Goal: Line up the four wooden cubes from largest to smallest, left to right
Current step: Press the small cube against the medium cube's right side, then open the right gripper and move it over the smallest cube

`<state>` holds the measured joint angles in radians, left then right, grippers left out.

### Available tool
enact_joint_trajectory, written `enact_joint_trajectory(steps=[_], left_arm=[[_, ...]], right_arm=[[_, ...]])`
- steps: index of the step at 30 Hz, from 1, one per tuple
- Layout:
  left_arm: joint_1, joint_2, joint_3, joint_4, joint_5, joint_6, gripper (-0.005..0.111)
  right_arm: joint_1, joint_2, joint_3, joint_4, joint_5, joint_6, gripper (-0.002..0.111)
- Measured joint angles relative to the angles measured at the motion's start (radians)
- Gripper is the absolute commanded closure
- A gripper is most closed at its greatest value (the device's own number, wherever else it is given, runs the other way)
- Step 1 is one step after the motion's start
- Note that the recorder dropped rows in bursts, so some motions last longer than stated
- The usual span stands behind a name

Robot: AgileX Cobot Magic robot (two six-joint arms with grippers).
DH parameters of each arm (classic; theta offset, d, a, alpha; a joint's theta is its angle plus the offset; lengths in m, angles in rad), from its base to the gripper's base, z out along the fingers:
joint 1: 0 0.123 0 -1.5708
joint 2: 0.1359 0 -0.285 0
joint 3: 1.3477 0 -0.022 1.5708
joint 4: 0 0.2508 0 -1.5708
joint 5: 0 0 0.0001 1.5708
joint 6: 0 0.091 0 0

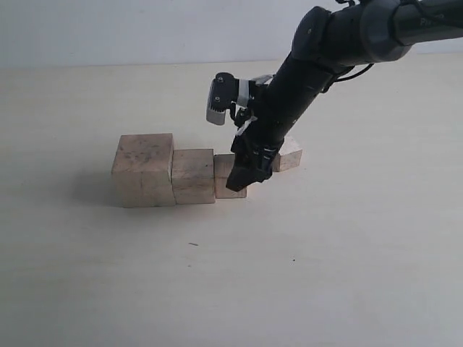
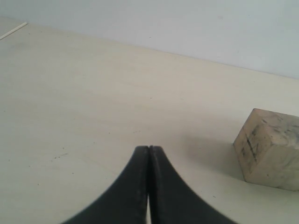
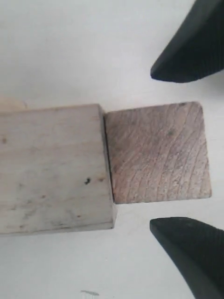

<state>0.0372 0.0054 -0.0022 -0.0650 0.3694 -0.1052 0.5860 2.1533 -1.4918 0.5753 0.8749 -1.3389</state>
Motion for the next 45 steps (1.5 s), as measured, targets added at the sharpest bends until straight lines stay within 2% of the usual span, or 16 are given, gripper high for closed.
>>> enact_joint_trajectory(steps=[4, 7, 13, 16, 21, 26, 30, 32, 34, 37, 38, 40, 45], left_arm=[[0.000, 0.000, 0.000, 0.000, 0.000, 0.000, 0.107], [0.000, 0.000, 0.000, 0.000, 0.000, 0.000, 0.107], [0.000, 0.000, 0.000, 0.000, 0.000, 0.000, 0.107], [0.000, 0.000, 0.000, 0.000, 0.000, 0.000, 0.107], [0.000, 0.000, 0.000, 0.000, 0.000, 0.000, 0.107], [0.000, 0.000, 0.000, 0.000, 0.000, 0.000, 0.107], [0.000, 0.000, 0.000, 0.000, 0.000, 0.000, 0.107], [0.000, 0.000, 0.000, 0.000, 0.000, 0.000, 0.107], [0.000, 0.000, 0.000, 0.000, 0.000, 0.000, 0.107], [0.000, 0.000, 0.000, 0.000, 0.000, 0.000, 0.107], [0.000, 0.000, 0.000, 0.000, 0.000, 0.000, 0.107], [0.000, 0.000, 0.000, 0.000, 0.000, 0.000, 0.107], [0.000, 0.000, 0.000, 0.000, 0.000, 0.000, 0.107]], right_arm=[[0.000, -0.077, 0.001, -0.005, 0.001, 0.048, 0.035], [0.000, -0.129, 0.001, -0.057, 0.001, 0.157, 0.048], [0.000, -0.206, 0.001, -0.339, -0.001, 0.627, 0.108], [0.000, -0.224, 0.001, -0.463, -0.003, 0.839, 0.108], [0.000, -0.225, 0.002, -0.526, -0.007, 1.109, 0.108], [0.000, -0.228, 0.069, -0.607, -0.072, 1.311, 0.108], [0.000, -0.228, 0.152, -0.645, -0.175, 1.393, 0.106], [0.000, -0.228, 0.168, -0.647, -0.195, 1.405, 0.099], [0.000, -0.228, 0.173, -0.630, -0.202, 1.403, 0.086], [0.000, -0.228, 0.173, -0.568, -0.209, 1.362, 0.062], [0.000, -0.228, 0.173, -0.549, -0.209, 1.353, 0.047], [0.000, -0.228, 0.173, -0.497, -0.211, 1.339, 0.040], [0.000, -0.192, 0.173, -0.484, -0.222, 1.329, 0.041]])
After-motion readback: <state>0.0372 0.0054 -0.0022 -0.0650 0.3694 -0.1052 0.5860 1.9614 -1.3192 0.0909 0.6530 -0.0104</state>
